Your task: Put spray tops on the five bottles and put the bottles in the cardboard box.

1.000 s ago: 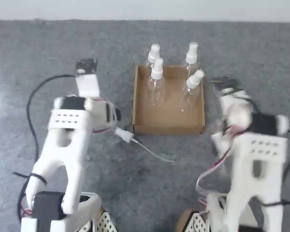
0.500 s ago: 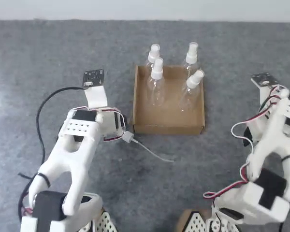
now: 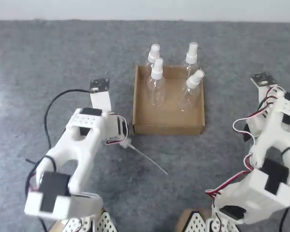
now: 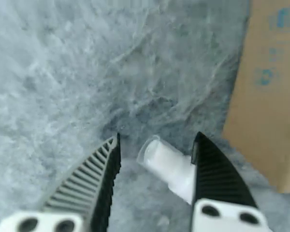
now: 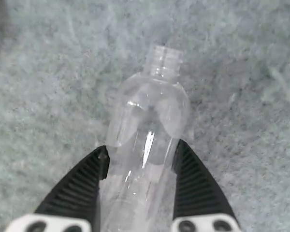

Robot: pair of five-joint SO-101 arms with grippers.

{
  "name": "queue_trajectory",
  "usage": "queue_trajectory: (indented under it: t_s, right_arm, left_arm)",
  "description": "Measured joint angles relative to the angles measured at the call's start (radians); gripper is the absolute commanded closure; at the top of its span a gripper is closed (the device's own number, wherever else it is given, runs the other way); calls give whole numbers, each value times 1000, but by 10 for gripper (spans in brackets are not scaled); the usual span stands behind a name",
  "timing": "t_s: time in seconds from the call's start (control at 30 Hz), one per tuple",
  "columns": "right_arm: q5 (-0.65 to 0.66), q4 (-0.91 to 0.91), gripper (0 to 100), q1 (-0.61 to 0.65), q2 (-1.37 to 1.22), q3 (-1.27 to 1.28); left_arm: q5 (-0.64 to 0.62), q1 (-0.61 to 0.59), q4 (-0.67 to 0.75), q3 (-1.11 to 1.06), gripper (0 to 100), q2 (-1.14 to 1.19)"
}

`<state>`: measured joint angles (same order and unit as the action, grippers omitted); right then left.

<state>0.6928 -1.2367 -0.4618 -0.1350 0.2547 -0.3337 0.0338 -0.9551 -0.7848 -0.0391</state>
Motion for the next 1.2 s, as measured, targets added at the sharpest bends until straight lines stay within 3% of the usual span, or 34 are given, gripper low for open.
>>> queue_trajectory:
  t_s: [0.63, 0.93, 1.2]
  right_arm:
    - [-2, 69, 992, -12, -3, 0]
    - [-3, 69, 992, -12, -3, 0]
    - [-3, 69, 992, -12, -3, 0]
  left_arm:
    - [21, 3, -265, 127, 784, 8]
    - [29, 97, -264, 83, 787, 8]
    - [87, 140, -227, 83, 889, 8]
